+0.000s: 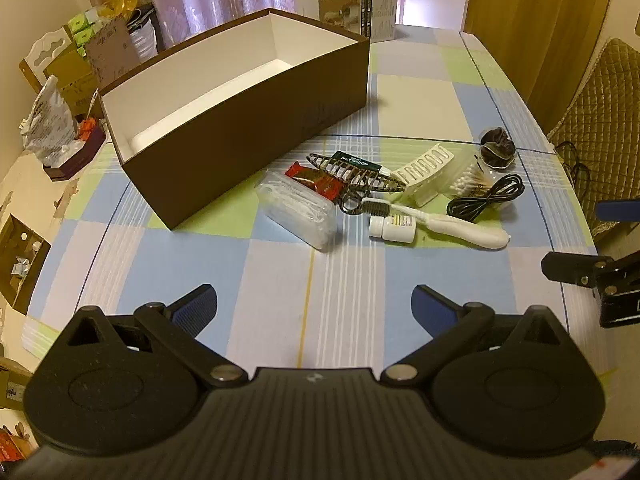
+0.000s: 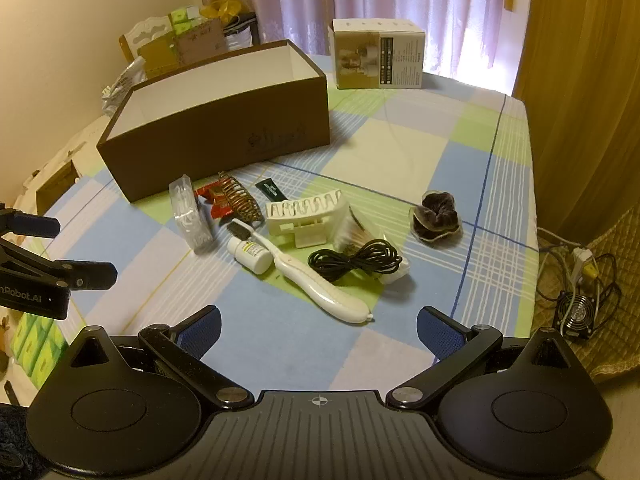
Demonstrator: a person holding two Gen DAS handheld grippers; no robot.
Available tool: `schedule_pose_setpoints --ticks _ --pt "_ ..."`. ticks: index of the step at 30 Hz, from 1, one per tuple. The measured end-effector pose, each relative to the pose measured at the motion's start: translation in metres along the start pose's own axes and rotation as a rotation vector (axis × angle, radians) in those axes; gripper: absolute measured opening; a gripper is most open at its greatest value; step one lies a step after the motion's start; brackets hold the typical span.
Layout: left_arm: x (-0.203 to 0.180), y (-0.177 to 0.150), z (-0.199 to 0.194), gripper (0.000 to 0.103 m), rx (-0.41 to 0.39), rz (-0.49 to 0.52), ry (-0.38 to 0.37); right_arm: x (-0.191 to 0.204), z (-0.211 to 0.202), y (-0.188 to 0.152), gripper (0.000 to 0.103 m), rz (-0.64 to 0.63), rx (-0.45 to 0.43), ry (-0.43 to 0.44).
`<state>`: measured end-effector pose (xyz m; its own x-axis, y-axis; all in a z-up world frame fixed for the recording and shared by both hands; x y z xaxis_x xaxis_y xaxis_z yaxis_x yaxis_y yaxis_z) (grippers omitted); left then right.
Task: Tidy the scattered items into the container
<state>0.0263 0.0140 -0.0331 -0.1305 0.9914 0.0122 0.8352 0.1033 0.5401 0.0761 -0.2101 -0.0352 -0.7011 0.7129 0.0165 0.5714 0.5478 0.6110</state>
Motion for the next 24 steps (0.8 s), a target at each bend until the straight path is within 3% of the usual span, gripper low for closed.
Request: schedule_pose_setpoints --ticks 24 --pt "-0.0012 0.0029 0.0061 0.102 0.021 -0.008 -0.006 -0.0015 0.0018 0.0017 0.101 -0.010 0.001 0.005"
Point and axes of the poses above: each gripper's, at about its wrist camera, not at the fingertips, and z roughly the way its jaws point, x to its left, y to its top, the point moved 3 cm from there along z, roughly the way its jaws point, and after that the axes turned 7 degrees about -z, right-handed, at the moved point
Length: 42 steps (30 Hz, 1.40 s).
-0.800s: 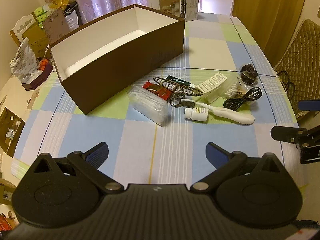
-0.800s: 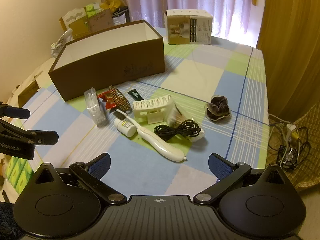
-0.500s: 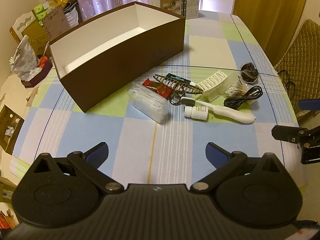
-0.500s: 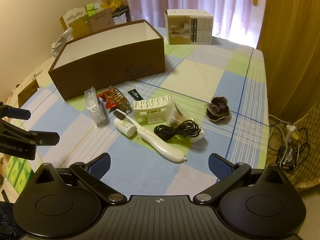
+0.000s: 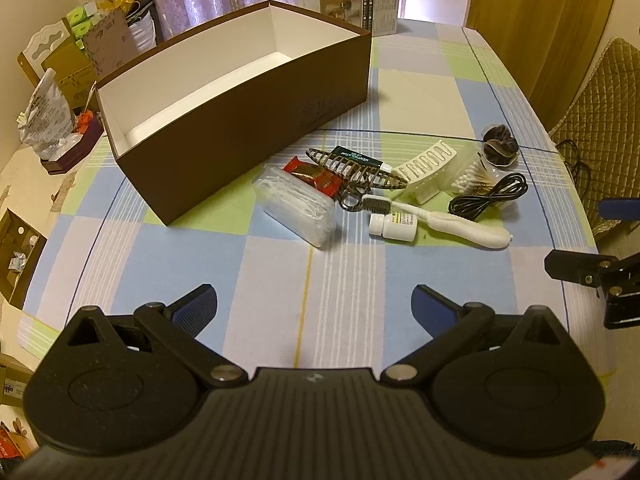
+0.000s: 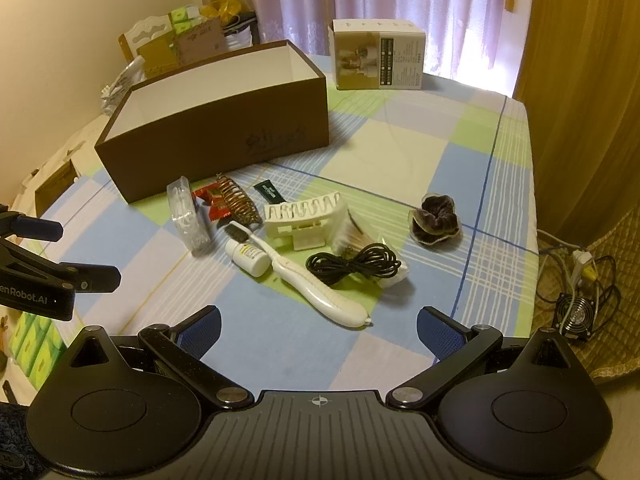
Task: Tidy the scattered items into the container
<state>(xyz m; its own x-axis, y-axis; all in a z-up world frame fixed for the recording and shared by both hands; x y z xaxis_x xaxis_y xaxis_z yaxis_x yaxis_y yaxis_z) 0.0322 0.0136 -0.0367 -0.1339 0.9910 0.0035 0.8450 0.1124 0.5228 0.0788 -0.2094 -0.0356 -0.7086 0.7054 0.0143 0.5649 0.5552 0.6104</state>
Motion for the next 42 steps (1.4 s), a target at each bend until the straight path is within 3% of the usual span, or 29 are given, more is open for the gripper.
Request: schedule_pose_setpoints --ticks 42 --pt "0.000 0.014 0.018 0.102 0.028 0.031 -0.030 -0.012 0.016 0.005 0.101 -0.009 0.022 0.018"
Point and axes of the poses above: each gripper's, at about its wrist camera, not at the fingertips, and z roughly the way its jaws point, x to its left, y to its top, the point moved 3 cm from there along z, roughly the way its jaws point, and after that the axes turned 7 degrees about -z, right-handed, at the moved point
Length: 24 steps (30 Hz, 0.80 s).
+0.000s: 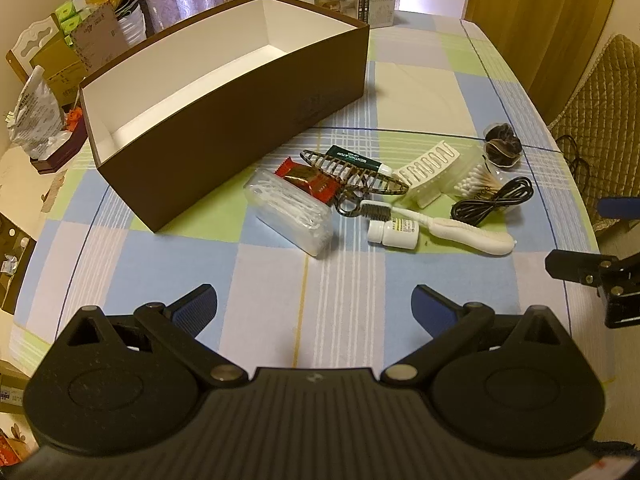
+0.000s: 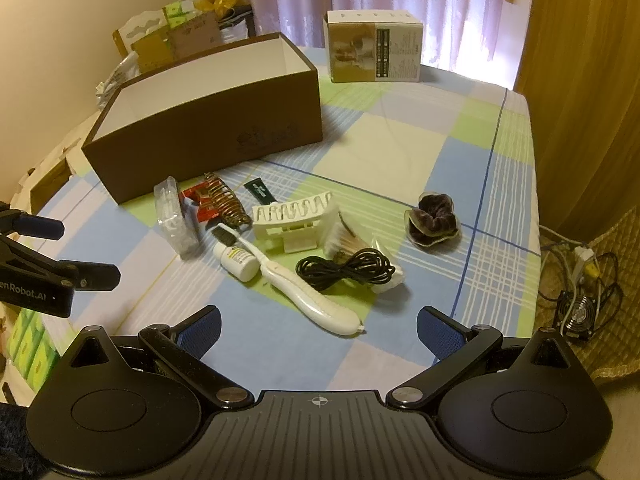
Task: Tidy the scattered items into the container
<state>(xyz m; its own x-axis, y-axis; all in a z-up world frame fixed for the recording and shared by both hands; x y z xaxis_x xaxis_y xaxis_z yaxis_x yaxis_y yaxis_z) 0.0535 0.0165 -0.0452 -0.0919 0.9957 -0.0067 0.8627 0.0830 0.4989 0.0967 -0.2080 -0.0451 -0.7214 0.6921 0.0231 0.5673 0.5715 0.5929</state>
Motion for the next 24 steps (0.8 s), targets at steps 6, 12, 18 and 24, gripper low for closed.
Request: schedule_pose_setpoints --ticks 6,12,18,24 --pt "0.009 0.006 0.010 0.102 -0.029 0.014 -0.046 -0.006 0.003 0.002 0.101 0.025 -0.019 0.001" --pt "0.020 0.010 0.031 0.102 -0.083 0.120 -0.112 -0.016 0.009 0.001 0.101 0.043 -0.037 0.001" --pt "0.029 0.017 0.056 0.102 -0.102 0.245 -0.197 -0.026 0.017 -0.003 0.101 0.057 -0.028 0.005" --pt "0.031 0.023 0.077 0.102 -0.116 0.368 -0.226 -0.032 0.027 -0.006 0.101 0.048 -0.008 -0.006"
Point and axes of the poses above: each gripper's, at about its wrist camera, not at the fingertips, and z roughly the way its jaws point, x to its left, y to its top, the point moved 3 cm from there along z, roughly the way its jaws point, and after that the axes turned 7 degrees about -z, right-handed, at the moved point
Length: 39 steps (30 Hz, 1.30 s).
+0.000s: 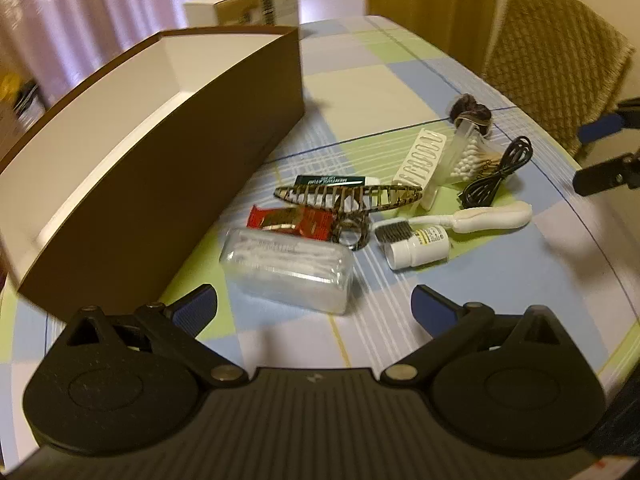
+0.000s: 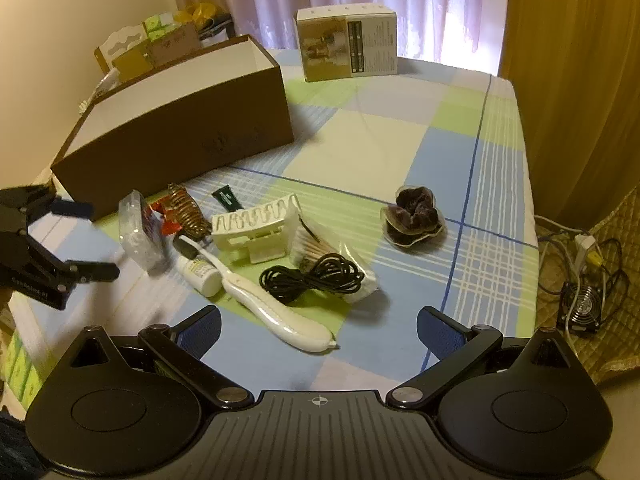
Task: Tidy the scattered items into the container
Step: 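Grasp the clear cotton-swab case with the left tool while the right tool grasps the black cable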
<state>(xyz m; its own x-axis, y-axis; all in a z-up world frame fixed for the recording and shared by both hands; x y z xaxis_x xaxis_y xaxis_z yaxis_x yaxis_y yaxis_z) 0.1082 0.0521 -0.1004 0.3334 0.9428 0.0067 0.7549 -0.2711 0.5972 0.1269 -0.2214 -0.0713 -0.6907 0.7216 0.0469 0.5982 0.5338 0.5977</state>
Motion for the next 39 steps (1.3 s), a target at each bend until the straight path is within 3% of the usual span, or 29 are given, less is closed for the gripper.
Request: schedule_pose_setpoints --ticks 16,20,28,33,35,39 --pt "0.017 0.016 0.050 0.102 0.016 0.109 -0.009 -0.017 0.022 -0.009 0.101 0.048 0.051 -0.043" --pt "0.015 0.018 0.052 0.089 -0.001 0.120 -0.024 -0.018 0.022 -0.007 0.101 0.051 0.039 -0.041" --pt "0.016 0.012 0.043 0.087 -0.007 0.066 0.016 -0.020 0.027 0.002 0.101 0.059 0.014 -0.027" --pt "0.024 0.004 0.031 0.087 -0.003 -0.022 0.048 -0.021 0.036 0.002 0.100 0.189 0.001 0.067" --pt "0.027 0.001 0.025 0.087 -0.005 -0.055 0.057 -0.020 0.041 0.001 0.080 0.235 0.004 0.108" --pt "0.031 -0.003 0.015 0.087 -0.011 -0.095 0.074 -0.024 0.055 -0.004 0.063 0.356 0.009 0.143"
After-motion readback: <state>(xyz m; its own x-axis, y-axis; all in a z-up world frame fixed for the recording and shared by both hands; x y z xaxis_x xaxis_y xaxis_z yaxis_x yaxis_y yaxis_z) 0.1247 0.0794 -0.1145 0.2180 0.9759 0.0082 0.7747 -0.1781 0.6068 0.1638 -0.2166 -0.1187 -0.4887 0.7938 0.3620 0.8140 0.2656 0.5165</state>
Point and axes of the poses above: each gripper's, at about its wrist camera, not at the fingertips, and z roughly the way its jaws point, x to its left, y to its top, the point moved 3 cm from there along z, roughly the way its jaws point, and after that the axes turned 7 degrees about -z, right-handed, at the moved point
